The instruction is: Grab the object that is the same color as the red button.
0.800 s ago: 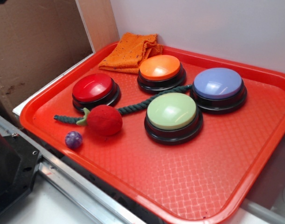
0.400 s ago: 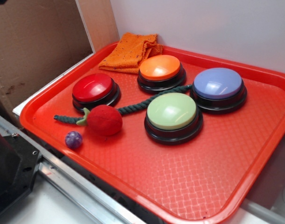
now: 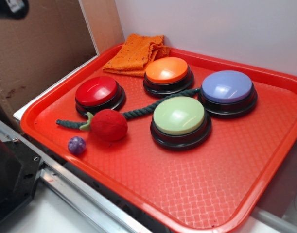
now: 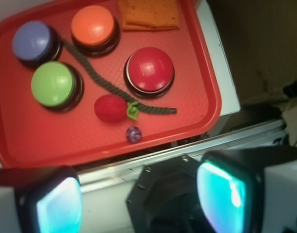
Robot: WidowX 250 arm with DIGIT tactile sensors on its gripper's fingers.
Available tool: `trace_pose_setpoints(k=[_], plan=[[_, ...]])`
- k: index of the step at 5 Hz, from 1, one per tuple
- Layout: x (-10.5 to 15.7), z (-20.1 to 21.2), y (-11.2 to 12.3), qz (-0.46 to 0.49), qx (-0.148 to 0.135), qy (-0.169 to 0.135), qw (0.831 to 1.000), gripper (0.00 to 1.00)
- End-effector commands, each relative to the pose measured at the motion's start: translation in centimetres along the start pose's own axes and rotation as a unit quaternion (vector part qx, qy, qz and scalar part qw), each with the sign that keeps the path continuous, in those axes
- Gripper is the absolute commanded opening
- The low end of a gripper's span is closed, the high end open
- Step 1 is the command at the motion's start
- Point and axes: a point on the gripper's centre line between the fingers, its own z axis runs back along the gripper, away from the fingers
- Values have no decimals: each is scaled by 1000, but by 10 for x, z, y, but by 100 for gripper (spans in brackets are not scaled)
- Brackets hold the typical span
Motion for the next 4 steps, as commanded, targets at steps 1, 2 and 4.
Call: trace_pose_setpoints(k=[1, 2, 4], plan=[[12, -56, -7, 220, -28, -31, 975, 100], [20, -98, -10, 286, -38, -38, 957, 100], [35, -162, -12, 343, -38, -24, 938, 100]])
